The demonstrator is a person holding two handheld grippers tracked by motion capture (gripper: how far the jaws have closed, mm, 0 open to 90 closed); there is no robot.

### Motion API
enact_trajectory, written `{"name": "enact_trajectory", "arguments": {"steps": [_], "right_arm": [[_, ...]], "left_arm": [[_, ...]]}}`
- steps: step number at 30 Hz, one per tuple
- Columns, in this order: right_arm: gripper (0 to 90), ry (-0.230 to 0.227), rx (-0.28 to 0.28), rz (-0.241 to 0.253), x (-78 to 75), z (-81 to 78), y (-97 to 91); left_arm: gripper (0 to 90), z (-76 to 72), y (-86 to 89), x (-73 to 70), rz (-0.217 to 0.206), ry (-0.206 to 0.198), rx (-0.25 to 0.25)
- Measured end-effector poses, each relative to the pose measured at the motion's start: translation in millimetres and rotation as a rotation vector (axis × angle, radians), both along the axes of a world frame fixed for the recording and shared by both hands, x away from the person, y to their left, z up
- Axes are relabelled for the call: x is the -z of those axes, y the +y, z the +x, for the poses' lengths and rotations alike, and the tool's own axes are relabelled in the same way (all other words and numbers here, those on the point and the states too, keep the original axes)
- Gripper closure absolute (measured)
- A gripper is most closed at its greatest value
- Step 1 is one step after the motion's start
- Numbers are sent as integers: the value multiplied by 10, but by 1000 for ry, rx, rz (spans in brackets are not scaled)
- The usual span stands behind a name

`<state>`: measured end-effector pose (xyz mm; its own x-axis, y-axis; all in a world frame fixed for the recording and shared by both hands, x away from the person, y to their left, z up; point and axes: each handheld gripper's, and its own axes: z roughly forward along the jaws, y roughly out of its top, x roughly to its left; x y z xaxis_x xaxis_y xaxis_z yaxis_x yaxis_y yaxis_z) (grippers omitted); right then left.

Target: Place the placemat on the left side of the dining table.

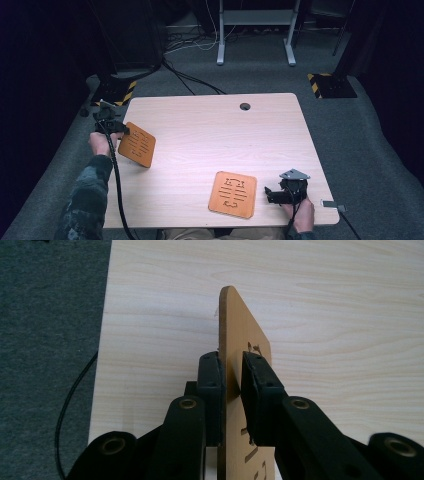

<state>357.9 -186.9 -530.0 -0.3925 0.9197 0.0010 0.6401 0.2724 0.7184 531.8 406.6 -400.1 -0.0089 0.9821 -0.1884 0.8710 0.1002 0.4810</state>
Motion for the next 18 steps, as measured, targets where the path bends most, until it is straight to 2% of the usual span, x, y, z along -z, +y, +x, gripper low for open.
{"name": "enact_trajectory", "arguments": {"steps": [5,7,18], "right_arm": [[7,0,0,0,0,0,1],[7,1,0,3,0,-1,1],[7,0,0,1,-1,-1,2]], "left_arm": [[770,1,63,49,-3,14,-9],[763,6,77,72,-2,7,-11],[738,15,165,149,-5,22,-13]]}}
